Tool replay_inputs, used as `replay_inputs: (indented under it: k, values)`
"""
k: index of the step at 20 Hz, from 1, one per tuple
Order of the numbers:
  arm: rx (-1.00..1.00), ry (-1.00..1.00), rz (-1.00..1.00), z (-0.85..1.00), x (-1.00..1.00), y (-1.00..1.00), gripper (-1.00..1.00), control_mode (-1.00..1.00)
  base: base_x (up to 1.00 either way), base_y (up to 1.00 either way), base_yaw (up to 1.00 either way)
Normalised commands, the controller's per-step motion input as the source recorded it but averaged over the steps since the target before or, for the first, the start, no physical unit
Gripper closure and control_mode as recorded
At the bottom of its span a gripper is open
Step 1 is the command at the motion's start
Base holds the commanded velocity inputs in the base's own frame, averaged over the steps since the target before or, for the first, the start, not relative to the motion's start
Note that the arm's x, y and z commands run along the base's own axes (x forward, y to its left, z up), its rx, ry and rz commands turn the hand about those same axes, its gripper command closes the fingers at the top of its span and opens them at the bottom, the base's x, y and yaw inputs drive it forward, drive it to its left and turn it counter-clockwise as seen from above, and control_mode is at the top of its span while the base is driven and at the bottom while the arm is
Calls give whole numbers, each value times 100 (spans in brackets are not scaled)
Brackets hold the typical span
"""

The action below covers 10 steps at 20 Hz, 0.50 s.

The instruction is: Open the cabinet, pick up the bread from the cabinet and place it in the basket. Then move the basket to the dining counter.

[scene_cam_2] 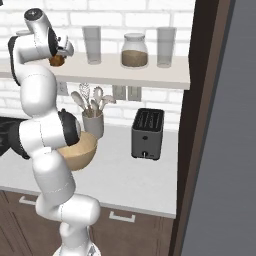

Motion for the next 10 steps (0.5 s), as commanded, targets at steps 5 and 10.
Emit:
replay_inputs:
  k: [5, 10]
  values:
    - [0, 1, 0, 0, 1, 2, 100, -100, 0, 0, 0]
    - [0, 0, 0, 0, -6, 0, 100, -100, 0, 0, 0]
